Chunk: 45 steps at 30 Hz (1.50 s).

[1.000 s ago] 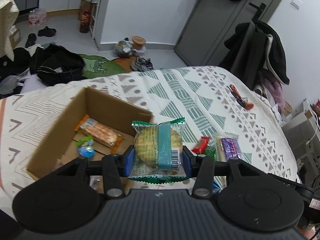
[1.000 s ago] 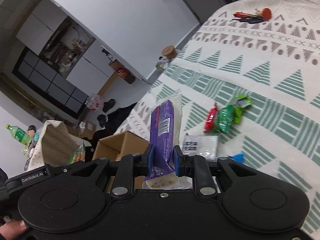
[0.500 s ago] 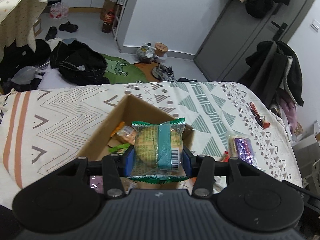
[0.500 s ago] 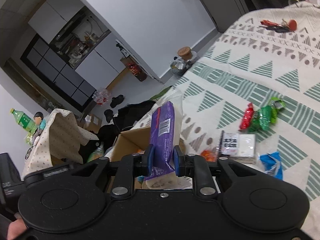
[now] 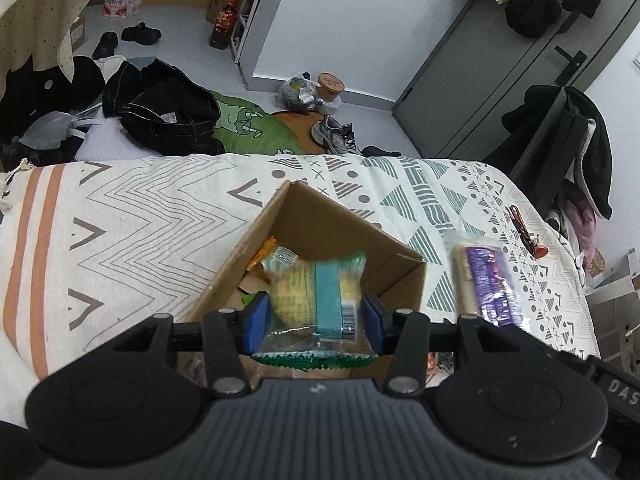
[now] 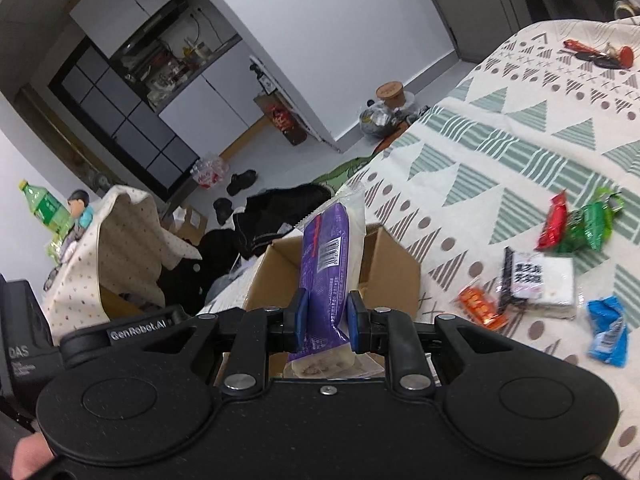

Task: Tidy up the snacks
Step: 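Carry the purple bag and biscuit pack over the box and open both tools, then move both tools back over the snack pile and lower toward the packets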

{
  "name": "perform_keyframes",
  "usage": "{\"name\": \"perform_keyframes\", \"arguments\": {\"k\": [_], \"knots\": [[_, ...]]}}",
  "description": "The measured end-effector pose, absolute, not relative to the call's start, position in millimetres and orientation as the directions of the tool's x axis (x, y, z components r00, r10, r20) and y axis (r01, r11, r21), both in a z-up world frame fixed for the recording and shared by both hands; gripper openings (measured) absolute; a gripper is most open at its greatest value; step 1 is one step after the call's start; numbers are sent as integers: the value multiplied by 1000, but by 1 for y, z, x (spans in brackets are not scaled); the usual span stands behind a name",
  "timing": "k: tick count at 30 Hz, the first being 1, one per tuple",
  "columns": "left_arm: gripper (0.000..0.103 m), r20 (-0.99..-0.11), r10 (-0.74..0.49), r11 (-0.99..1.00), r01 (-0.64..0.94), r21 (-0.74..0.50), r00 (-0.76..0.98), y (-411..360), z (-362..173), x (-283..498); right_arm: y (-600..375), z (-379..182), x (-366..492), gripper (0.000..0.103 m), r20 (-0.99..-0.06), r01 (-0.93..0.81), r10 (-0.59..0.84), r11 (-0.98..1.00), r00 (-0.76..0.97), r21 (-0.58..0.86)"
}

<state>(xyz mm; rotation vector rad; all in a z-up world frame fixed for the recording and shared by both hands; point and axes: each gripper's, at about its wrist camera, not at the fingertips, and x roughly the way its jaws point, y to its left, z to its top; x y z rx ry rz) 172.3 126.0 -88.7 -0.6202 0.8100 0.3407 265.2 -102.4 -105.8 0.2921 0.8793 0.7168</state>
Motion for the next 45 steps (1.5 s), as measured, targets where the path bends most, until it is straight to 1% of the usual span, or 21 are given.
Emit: {"name": "perform_keyframes", "arguments": {"k": [3,5,6,7,8,9,11,13,16,20,22,24,25,26,31,34,37,39,45], "knots": [[52,-765,34,762,-512,-397,644,134,-92,172,-94,-108,261,20,-599,-460,679,732,425,503],[56,-767,28,754,-517,-405,641,139,-92,171,-89,-108,260,26,-592,-475,695,715,408,513],[57,-768,30,752,-521,-404,640,141,-91,170,-87,-108,259,34,-594,-480,702,708,394,519],[60,-768,33,752,-522,-403,640,142,-90,169,-86,-108,258,48,-596,-484,705,704,385,519],[63,-768,35,753,-522,-401,640,143,-89,169,-86,-106,255,54,-598,-485,696,712,397,508],[65,-767,37,755,-521,-398,640,143,-88,169,-86,-103,252,56,-600,-491,684,724,415,485],[72,-767,48,760,-521,-388,640,143,-85,168,-88,-100,250,58,-610,-496,669,736,424,461],[75,-770,59,764,-525,-375,636,142,-83,167,-96,-98,250,70,-617,-483,657,747,432,457],[78,-771,68,766,-528,-366,633,140,-81,166,-105,-92,246,81,-620,-481,623,775,477,410],[82,-769,77,779,-519,-350,634,132,-75,164,-119,-87,247,85,-631,-472,610,785,479,401],[84,-767,84,790,-511,-338,637,126,-70,163,-129,-83,247,92,-634,-468,603,791,484,395],[86,-766,87,800,-503,-327,637,120,-66,163,-138,-79,246,95,-634,-468,593,798,496,380],[88,-767,88,804,-500,-323,636,118,-65,163,-144,-77,246,98,-633,-464,590,800,500,379],[90,-766,87,807,-496,-320,637,115,-63,164,-150,-76,247,100,-634,-457,588,803,502,382],[91,-757,84,836,-459,-299,647,94,-54,167,-178,-78,254,103,-647,-406,576,816,501,412],[92,-751,75,848,-438,-298,656,80,-51,170,-195,-81,257,103,-651,-384,588,808,481,447],[95,-746,80,857,-428,-287,661,64,-48,172,-209,-83,258,103,-657,-366,580,815,482,450],[96,-746,89,863,-425,-274,661,54,-47,175,-218,-84,259,103,-660,-348,572,820,487,454],[96,-747,58,881,-386,-273,662,25,-49,184,-250,-89,267,103,-672,-247,524,848,524,469]]}}
